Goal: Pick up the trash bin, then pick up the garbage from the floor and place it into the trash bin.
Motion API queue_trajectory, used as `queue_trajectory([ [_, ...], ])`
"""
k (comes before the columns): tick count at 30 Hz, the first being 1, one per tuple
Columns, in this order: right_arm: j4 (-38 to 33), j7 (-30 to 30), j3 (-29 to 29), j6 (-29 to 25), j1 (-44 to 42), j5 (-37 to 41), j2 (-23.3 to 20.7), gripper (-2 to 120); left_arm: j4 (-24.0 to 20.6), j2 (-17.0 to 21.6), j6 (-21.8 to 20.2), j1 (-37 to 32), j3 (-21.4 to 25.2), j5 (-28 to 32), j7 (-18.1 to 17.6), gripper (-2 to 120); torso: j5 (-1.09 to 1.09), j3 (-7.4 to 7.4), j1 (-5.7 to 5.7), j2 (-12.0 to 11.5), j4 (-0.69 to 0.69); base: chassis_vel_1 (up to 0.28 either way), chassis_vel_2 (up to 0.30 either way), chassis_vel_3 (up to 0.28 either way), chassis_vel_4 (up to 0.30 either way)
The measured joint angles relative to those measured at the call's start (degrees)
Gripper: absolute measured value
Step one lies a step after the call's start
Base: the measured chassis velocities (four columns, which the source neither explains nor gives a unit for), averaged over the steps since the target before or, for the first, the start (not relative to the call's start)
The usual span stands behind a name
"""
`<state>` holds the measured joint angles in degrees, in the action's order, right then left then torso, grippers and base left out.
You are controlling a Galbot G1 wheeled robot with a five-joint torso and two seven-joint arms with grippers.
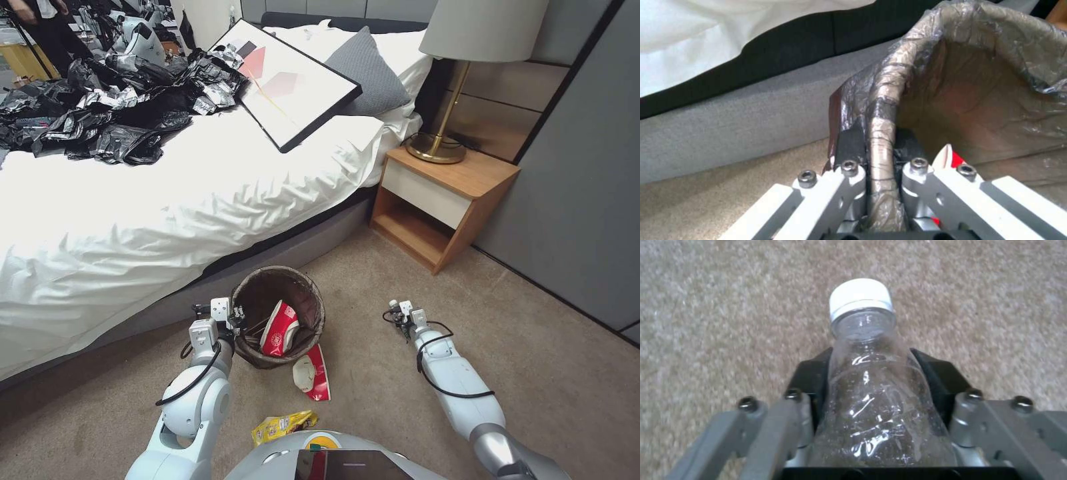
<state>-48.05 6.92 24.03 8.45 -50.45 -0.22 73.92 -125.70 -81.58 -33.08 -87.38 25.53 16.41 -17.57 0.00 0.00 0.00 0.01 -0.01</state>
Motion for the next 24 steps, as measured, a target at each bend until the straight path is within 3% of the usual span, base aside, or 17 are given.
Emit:
queue_trajectory([
  [16,-0.31,-1.2,0.19,-2.81,-0.65,0.34,0.28,33,0.11,-0.01,-0.06,0.3,0.05,0.22,-0.01,4,0.0,0.0,0.0,-0.01,0.01,0.0,0.0,0.0,0.0],
  [21,-6.31,-1.21,-0.52,-10.1,-2.08,4.6,0.02,33,0.36,-0.01,-0.07,0.27,-0.02,0.24,-0.01,4,0.04,0.02,0.01,-0.02,-0.05,0.0,0.0,0.0,0.0],
  [24,-18.66,3.78,-1.53,-20.38,-4.46,9.2,0.16,33,0.71,-0.14,-0.15,0.29,-0.52,0.25,-0.03,4,0.01,0.02,0.01,-0.02,0.01,0.0,0.0,0.0,0.0],
])
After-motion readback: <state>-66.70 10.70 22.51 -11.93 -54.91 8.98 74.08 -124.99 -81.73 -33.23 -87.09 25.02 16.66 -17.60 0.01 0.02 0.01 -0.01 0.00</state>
